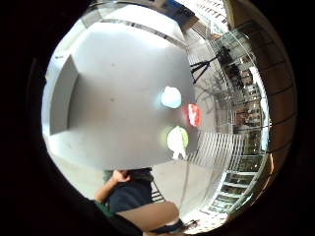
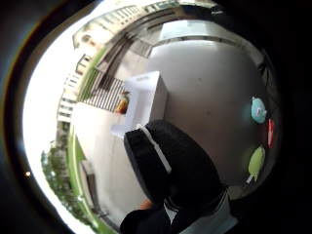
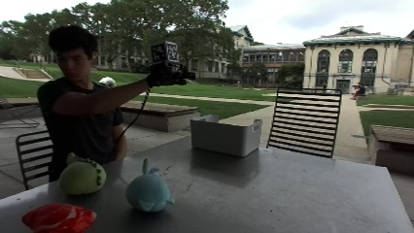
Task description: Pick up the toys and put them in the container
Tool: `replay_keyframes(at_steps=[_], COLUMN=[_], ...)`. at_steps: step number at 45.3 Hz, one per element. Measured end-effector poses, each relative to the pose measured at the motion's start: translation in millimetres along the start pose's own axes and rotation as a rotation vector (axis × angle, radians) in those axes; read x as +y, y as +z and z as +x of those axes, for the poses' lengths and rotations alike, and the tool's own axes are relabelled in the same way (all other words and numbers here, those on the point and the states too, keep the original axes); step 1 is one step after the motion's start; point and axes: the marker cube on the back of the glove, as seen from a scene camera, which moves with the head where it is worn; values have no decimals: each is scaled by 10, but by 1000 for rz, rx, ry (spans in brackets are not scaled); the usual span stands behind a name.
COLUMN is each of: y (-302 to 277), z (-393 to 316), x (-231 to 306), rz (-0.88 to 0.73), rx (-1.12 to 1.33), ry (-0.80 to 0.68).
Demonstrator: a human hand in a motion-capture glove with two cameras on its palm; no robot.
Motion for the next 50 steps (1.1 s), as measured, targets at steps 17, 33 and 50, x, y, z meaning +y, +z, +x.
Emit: replay_keyframes(at_steps=[17, 33, 50], y=[28, 231, 974], z=[113, 1132, 2806], x=[350, 919, 1465], rz=[-27, -19, -61], rx=[-21, 73, 69], ry=[-11, 25, 180])
